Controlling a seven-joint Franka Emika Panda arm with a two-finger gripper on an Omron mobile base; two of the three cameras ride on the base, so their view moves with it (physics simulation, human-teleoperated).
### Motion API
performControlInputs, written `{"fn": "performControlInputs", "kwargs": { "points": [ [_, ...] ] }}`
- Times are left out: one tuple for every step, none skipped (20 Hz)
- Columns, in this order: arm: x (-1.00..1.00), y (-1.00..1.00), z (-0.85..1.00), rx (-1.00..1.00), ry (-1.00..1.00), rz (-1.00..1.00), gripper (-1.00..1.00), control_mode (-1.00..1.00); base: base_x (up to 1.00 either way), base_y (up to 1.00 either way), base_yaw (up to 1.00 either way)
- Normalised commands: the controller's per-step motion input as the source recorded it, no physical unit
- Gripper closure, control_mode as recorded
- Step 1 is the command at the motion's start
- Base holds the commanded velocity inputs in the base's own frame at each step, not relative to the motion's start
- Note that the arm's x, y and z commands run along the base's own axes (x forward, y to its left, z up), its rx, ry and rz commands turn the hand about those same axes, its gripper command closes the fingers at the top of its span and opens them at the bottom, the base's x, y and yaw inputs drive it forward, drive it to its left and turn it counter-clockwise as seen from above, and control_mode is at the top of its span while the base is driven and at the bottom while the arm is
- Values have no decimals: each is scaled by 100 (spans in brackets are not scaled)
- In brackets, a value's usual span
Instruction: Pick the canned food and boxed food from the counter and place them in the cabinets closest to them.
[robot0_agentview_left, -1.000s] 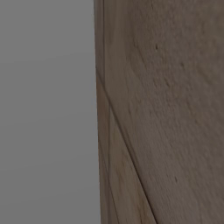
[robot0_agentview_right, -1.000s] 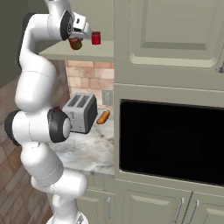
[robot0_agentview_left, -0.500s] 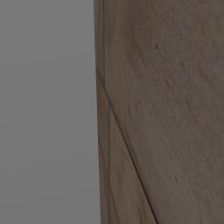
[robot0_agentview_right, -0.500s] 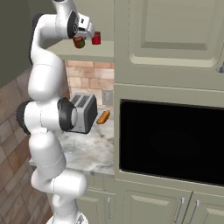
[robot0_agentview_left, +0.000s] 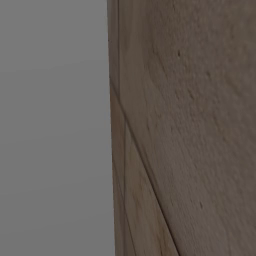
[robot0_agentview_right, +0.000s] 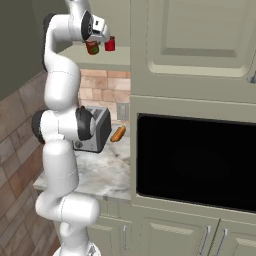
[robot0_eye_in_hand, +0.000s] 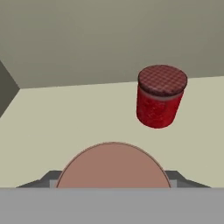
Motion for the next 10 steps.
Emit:
{"fn": "performControlInputs", "kwargs": {
  "points": [
    [28, 4, 0, -2, 0, 0, -100, -100, 0, 0, 0],
    [21, 3, 0, 0, 0, 0, -100, -100, 0, 0, 0],
    [11, 0, 0, 0, 1, 0, -100, -100, 0, 0, 0],
    [3, 0, 0, 0, 1, 0, -100, -100, 0, 0, 0],
    [0, 1, 0, 0, 2, 0, -100, -100, 0, 0, 0],
    [0, 0, 0, 0, 1, 0, -100, -100, 0, 0, 0],
    [0, 0, 0, 0, 0, 0, -100, -100, 0, 0, 0],
    [-3, 0, 0, 0, 0, 0, -100, -100, 0, 0, 0],
    [-1, 0, 0, 0, 0, 0, -100, -100, 0, 0, 0],
    [-1, 0, 0, 0, 0, 0, -100, -100, 0, 0, 0]
  ]
}}
